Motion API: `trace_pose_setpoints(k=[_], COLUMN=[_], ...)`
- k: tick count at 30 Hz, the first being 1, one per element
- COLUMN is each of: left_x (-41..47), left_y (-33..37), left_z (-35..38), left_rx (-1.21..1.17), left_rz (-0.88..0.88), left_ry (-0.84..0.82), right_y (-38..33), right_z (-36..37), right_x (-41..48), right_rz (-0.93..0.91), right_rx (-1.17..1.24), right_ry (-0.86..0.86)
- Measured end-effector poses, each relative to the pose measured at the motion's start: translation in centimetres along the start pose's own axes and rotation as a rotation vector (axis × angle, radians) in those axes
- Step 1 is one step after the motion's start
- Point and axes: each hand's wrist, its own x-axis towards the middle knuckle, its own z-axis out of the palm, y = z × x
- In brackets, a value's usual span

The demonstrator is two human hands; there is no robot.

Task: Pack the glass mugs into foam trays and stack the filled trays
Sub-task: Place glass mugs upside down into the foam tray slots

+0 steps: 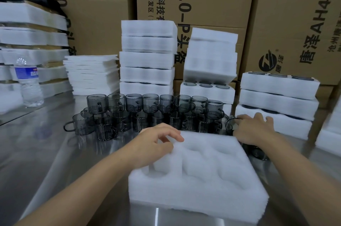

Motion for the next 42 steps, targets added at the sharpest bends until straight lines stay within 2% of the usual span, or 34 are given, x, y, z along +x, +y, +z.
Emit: trace_pose_setpoints(k=[5, 7, 10, 13, 17, 20, 23, 26, 27, 29, 31, 33, 38, 42], left_x=[-0.2, -0.2, -0.2, -0.2, -0.4, -0.4, -0.3, 0.0, 0.1, 0.3, 0.3, 0.2, -0.2, -0.3], left_y=[0.0, 0.0, 0.0, 0.1, 0.2, 0.3, 0.3, 0.3, 0.5, 1.2, 2.3, 2.8, 2.4, 2.2], left_z=[0.0, 0.0, 0.0, 0.0, 0.0, -0.2, -0.5, -0.6, -0.6, -0.5, -0.5, -0.5, 0.0, 0.3], left_rx=[-0.005, -0.013, 0.002, 0.022, 0.034, 0.131, 0.291, 0.373, 0.33, 0.015, -0.377, -0.537, -0.475, -0.444], left_rz=[0.007, 0.003, 0.005, 0.003, 0.003, 0.044, 0.072, 0.109, 0.096, 0.015, -0.069, -0.104, -0.063, -0.067], left_ry=[0.002, 0.002, 0.01, 0.011, 0.024, 0.039, 0.085, 0.247, 0.331, 0.442, 0.396, 0.31, 0.27, 0.282], right_y=[0.3, 0.6, 0.4, -0.1, -2.3, -5.4, -8.6, -9.6, -9.3, -8.6, -8.3, -8.3, -8.5, -8.6], right_z=[0.0, -0.3, -1.6, -3.2, -5.2, -5.5, -4.8, -4.0, -3.8, -3.4, -2.8, -2.3, -1.8, -2.0], right_x=[0.0, 0.1, -0.5, -1.4, -3.7, -6.3, -8.5, -8.7, -8.5, -8.2, -8.1, -8.2, -9.0, -9.6], right_rz=[0.017, 0.024, 0.135, 0.128, -0.039, -0.189, -0.283, -0.313, -0.315, -0.314, -0.34, -0.398, -0.608, -0.691], right_rx=[0.128, 0.338, 0.716, 0.732, 0.818, 1.014, 1.29, 1.428, 1.462, 1.515, 1.487, 1.41, 1.189, 1.027], right_ry=[0.191, 0.336, 0.531, 0.7, 0.808, 0.693, 0.374, 0.274, 0.27, 0.257, 0.248, 0.256, 0.306, 0.374])
